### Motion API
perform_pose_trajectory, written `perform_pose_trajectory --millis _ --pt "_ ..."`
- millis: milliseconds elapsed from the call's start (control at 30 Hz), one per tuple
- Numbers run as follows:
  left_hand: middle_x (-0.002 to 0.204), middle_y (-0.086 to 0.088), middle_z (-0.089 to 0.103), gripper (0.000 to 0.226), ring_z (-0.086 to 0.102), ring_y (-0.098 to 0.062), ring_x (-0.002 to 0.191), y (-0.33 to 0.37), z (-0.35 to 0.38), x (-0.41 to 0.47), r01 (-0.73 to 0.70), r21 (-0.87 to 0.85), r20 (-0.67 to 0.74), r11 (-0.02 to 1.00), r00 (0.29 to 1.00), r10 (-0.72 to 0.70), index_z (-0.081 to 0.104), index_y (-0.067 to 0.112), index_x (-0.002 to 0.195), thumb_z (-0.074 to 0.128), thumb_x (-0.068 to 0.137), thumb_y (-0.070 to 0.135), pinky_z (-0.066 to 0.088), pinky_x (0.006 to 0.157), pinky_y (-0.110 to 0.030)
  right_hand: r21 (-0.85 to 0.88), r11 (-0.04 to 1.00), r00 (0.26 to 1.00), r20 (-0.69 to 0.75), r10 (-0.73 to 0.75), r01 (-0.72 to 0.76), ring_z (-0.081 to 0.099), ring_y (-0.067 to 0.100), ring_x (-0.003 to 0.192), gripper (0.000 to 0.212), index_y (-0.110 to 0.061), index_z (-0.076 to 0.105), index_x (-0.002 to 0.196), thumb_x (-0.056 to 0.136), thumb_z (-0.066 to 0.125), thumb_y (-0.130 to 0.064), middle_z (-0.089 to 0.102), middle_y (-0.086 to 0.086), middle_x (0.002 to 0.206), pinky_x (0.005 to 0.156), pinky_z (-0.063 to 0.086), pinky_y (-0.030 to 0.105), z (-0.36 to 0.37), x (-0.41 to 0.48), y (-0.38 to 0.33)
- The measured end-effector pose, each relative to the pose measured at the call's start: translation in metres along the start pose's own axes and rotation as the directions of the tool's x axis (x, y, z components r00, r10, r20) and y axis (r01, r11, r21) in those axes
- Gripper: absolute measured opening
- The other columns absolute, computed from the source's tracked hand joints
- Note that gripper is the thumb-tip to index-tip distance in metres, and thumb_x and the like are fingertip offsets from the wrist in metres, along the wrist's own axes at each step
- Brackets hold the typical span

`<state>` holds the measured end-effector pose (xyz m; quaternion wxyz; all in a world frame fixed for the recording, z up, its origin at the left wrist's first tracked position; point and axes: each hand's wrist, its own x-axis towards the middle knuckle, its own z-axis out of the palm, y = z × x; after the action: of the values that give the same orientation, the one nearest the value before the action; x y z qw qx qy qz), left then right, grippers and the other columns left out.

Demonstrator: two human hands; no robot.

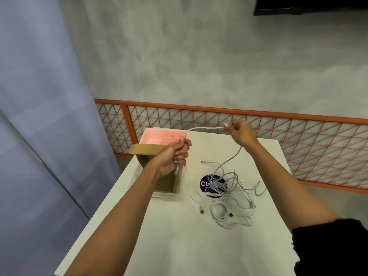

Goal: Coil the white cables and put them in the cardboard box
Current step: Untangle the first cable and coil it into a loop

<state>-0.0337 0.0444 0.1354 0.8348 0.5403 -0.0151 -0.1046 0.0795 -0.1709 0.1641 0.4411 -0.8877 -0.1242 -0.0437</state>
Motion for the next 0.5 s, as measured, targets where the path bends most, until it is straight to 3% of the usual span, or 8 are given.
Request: perform_pose_trajectory --millis 133,233,300,400,500 --pt "0.051 0.006 0.036 0.038 0.026 -0.003 0.042 0.011 0.007 0.01 -0.11 -0.028 0.02 0.994 0.994 0.111 0.057 0.009 0.102 0.025 0.104 0.031 0.023 0.042 -0.016 -0.17 0.983 0.971 0.239 -0.021 0.063 0.062 0.028 0.094 0.031 -0.008 0.071 0.095 0.098 0.05 -0.03 0.067 0.011 0.107 0.08 0.044 0.033 0.02 -0.011 0.007" --pt "0.065 0.004 0.056 0.039 0.049 -0.007 0.058 0.014 0.016 0.014 -0.149 0.0 0.004 0.989 0.989 0.149 0.059 0.013 0.107 0.025 0.104 0.033 0.042 0.061 -0.022 -0.246 0.963 0.913 0.409 0.0 0.11 0.056 0.016 0.066 0.031 -0.009 0.069 0.093 0.099 0.048 -0.03 0.062 0.006 0.081 0.066 0.043 0.027 0.034 -0.023 0.003" --pt "0.09 0.001 0.069 0.04 0.064 -0.013 0.085 0.014 0.02 0.018 -0.164 0.033 -0.004 0.986 0.986 0.164 0.058 0.016 0.112 0.023 0.104 0.034 0.049 0.084 -0.032 -0.243 0.962 0.835 0.55 0.031 0.125 0.049 0.013 0.048 0.031 -0.011 0.066 0.089 0.099 0.046 -0.032 0.052 0.002 0.062 0.051 0.041 0.024 0.041 -0.032 -0.004" --pt "0.125 -0.003 0.062 0.044 0.056 -0.021 0.121 0.009 0.019 0.023 -0.182 0.161 -0.028 0.97 0.982 0.189 0.053 0.021 0.122 0.016 0.104 0.038 0.036 0.108 -0.038 -0.199 0.967 0.715 0.698 0.027 0.158 0.052 0.01 0.04 0.031 -0.013 0.064 0.086 0.099 0.045 -0.034 0.052 0.001 0.054 0.048 0.041 0.021 0.045 -0.041 -0.013" --pt "0.131 -0.005 0.059 0.045 0.049 -0.026 0.128 0.0 0.013 0.025 -0.145 0.339 -0.089 0.93 0.979 0.185 0.052 0.025 0.123 0.015 0.103 0.041 0.029 0.112 -0.039 -0.142 0.976 0.681 0.732 -0.009 0.166 0.054 0.007 0.039 0.03 -0.012 0.066 0.088 0.1 0.046 -0.03 0.054 0.0 0.052 0.047 0.042 0.018 0.04 -0.042 -0.027"
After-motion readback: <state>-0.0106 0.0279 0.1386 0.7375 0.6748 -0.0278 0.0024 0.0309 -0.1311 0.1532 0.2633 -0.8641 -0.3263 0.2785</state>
